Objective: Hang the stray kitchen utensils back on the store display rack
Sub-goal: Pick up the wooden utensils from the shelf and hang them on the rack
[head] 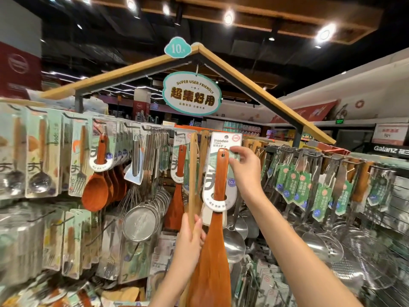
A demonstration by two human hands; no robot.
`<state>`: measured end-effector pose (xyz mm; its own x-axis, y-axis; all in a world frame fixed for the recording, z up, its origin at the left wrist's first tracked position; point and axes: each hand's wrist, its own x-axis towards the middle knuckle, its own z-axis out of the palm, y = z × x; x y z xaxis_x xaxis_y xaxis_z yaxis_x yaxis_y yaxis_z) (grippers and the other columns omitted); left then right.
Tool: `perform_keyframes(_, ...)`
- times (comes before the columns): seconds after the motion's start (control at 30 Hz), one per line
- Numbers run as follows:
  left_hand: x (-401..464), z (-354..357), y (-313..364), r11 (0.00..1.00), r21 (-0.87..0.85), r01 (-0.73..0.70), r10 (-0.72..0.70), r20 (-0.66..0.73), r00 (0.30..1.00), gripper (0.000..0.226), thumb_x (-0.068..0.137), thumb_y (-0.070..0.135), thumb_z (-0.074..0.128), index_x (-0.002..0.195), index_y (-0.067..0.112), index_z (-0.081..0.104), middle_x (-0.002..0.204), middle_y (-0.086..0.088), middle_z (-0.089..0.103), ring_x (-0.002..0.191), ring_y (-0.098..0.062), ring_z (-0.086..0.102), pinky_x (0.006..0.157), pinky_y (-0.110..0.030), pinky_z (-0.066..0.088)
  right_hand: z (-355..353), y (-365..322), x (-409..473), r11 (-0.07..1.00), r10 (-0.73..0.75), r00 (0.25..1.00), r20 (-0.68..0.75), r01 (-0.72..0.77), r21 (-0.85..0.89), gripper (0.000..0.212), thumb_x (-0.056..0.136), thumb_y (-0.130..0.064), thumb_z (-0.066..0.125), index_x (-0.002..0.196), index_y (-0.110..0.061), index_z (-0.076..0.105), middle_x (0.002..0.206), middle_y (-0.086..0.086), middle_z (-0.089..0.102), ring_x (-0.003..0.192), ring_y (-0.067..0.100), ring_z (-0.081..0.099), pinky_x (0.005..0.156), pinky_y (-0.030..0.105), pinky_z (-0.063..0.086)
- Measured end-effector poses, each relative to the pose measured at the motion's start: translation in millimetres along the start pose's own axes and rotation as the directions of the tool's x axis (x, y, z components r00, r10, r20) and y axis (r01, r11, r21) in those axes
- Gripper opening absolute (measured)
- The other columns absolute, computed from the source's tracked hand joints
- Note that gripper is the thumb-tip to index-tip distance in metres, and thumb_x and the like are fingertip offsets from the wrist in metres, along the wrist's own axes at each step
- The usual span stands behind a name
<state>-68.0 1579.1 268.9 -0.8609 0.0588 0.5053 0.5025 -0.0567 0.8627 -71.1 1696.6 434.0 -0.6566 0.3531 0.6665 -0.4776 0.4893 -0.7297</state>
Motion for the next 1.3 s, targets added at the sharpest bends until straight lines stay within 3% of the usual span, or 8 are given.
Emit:
perform_keyframes(0.23,-1,-37,-1,0.997,0.077,0.015,-0.002,-0.165,0.986,0.012,0.097,0.029,0.036,0.095,0.022,0.045,0.060,0.003,0.037,0.052,-0.011,0.038,0.055,-0.033,0.034,23,-7,-8,0.985,-0.054,0.991,0.124,0.033,0.167,0.029,0.093,0.000,0.049,0.104,-0.025,0.059,0.115,-0.010,0.058,0.106,0.000,0.050,0.091,0.018,0.044)
perform_keyframes(0.37,2,-57,10,0.991,0.134,-0.016,0.047,-0.233,0.971,0.023,0.086,0.049,0.031,0.092,0.031,0.045,0.069,0.003,0.044,0.060,-0.010,0.044,0.058,-0.027,0.034,46,-11,-12,0.970,-0.054,0.977,0.205,0.003,0.242,0.027,0.095,-0.001,0.048,0.106,-0.022,0.061,0.115,-0.011,0.059,0.116,0.006,0.052,0.099,0.035,0.048)
perform_keyframes(0.57,10,-79,21,0.992,0.111,0.056,-0.025,-0.262,0.965,0.050,0.088,0.054,0.018,0.099,0.016,0.050,0.092,0.001,0.054,0.083,-0.006,0.051,0.080,-0.032,0.040,75,-18,-12,0.963,-0.116,0.959,0.259,0.044,0.266,0.031,0.093,-0.002,0.049,0.100,-0.030,0.063,0.111,-0.016,0.061,0.102,-0.014,0.052,0.086,0.012,0.045)
perform_keyframes(0.8,16,-102,23,0.975,0.220,-0.042,0.099,-0.259,0.961,0.047,0.085,0.058,0.021,0.082,0.017,0.043,0.063,0.003,0.034,0.054,-0.011,0.034,0.059,-0.031,0.029,96,-18,-5,0.968,-0.016,0.971,0.239,-0.046,0.248,0.031,0.094,-0.002,0.050,0.100,-0.030,0.062,0.115,-0.013,0.058,0.120,0.012,0.051,0.102,0.037,0.045)
perform_keyframes(0.97,22,-112,24,0.980,0.189,-0.066,0.109,-0.227,0.968,0.041,0.086,0.055,0.029,0.082,0.017,0.042,0.061,0.004,0.034,0.049,-0.006,0.031,0.054,-0.033,0.027,111,-13,0,0.977,0.064,0.973,0.222,-0.107,0.186,0.030,0.094,0.000,0.048,0.109,-0.023,0.062,0.131,0.001,0.055,0.104,0.032,0.059,0.077,0.030,0.054)
perform_keyframes(1.13,28,-117,27,0.996,0.085,-0.019,0.034,-0.177,0.984,0.031,0.091,0.047,0.037,0.083,0.017,0.044,0.054,0.010,0.038,0.044,-0.006,0.032,0.046,-0.027,0.027,124,-5,12,0.966,0.140,0.961,0.238,-0.186,0.182,0.033,0.096,-0.002,0.046,0.120,-0.020,0.057,0.131,0.002,0.054,0.088,0.006,0.061,0.064,0.018,0.056)
perform_keyframes(1.23,31,-120,27,0.999,0.045,-0.004,0.011,-0.148,0.989,0.026,0.095,0.038,0.040,0.083,0.016,0.044,0.054,0.009,0.039,0.044,-0.006,0.032,0.044,-0.022,0.028,127,-1,21,0.973,0.171,0.944,0.281,-0.207,0.103,0.037,0.095,0.000,0.046,0.126,-0.018,0.053,0.138,0.004,0.048,0.066,0.001,0.048,0.045,0.007,0.042)
perform_keyframes(1.3,33,-122,26,0.999,0.033,-0.002,0.007,-0.140,0.990,0.024,0.097,0.035,0.041,0.082,0.016,0.044,0.054,0.007,0.040,0.044,-0.007,0.033,0.043,-0.021,0.029,126,2,25,0.973,0.184,0.926,0.329,-0.220,0.075,0.039,0.093,0.000,0.048,0.129,-0.016,0.051,0.142,0.007,0.045,0.079,0.015,0.060,0.060,0.016,0.054)
